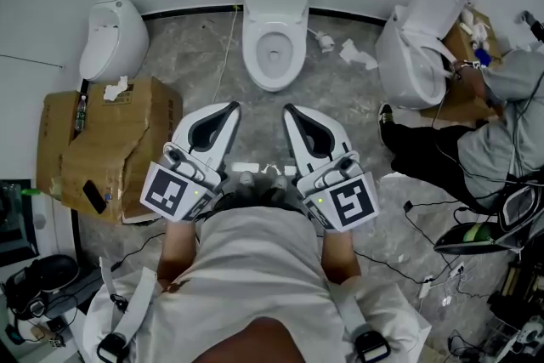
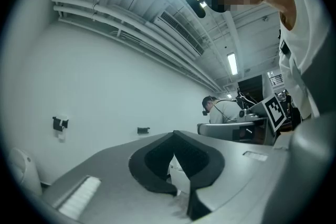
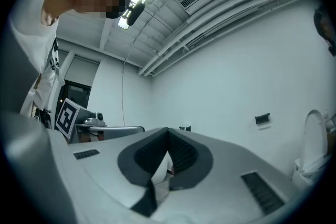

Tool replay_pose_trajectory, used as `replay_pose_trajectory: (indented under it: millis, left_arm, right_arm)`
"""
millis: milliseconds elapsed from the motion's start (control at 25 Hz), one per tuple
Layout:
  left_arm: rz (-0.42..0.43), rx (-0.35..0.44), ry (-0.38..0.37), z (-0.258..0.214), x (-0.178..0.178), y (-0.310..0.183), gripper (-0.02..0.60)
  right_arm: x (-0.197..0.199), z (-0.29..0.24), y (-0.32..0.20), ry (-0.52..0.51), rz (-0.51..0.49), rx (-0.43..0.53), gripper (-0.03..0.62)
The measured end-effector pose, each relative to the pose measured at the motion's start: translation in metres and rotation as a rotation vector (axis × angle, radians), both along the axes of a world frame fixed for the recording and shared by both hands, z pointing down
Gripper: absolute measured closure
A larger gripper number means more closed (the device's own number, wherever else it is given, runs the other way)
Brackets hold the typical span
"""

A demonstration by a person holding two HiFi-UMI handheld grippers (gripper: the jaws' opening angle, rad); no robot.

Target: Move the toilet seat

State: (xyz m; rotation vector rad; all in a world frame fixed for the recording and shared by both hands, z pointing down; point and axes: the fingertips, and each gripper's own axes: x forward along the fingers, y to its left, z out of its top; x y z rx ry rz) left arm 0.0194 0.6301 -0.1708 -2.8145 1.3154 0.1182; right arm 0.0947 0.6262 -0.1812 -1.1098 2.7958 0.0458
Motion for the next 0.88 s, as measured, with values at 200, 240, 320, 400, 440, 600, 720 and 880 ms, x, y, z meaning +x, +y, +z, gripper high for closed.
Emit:
replay_pose_trajectory:
  millis: [200,240,320,400,440,600,720,880]
  left_arm:
    - [-0.021,-0.010,0.000,0.001,0.007,-0.004,0.581]
    - [-0.021,-0.010,-0.001,0.002,0.008,-0.005,0.581]
    - [-0.021,-0.011,-0.005,0.005,0.009,-0.010,0.581]
    - [-0.021,-0.014,-0.006,0.008,0.008,-0.019,0.581]
    - [-0.019,-0.017,-0.007,0.009,0.006,-0.024,0.581]
    - [-0.006,-0.017,-0.006,0.015,-0.002,-0.044,0.581]
    - [0.003,-0.022,-0.002,0.019,-0.011,-0.062,0.581]
    - [0.017,-0.027,0.002,0.021,-0.022,-0.094,0.581]
  right_arm:
    - [0.007,0.002,-0.007,-0.012,-0.012,-0.009,0.595]
    - [0.008,0.004,-0.009,-0.013,-0.013,-0.011,0.595]
    - [0.008,0.007,-0.014,-0.014,-0.018,-0.014,0.595]
    - [0.006,0.010,-0.022,-0.010,-0.022,-0.018,0.595]
    - [0.003,0.011,-0.027,-0.006,-0.023,-0.022,0.595]
    - [-0.006,0.019,-0.047,0.005,-0.013,-0.030,0.595]
    - [-0.015,0.021,-0.064,0.015,-0.005,-0.032,0.595]
    - [-0.027,0.022,-0.093,0.024,0.007,-0.035,0.595]
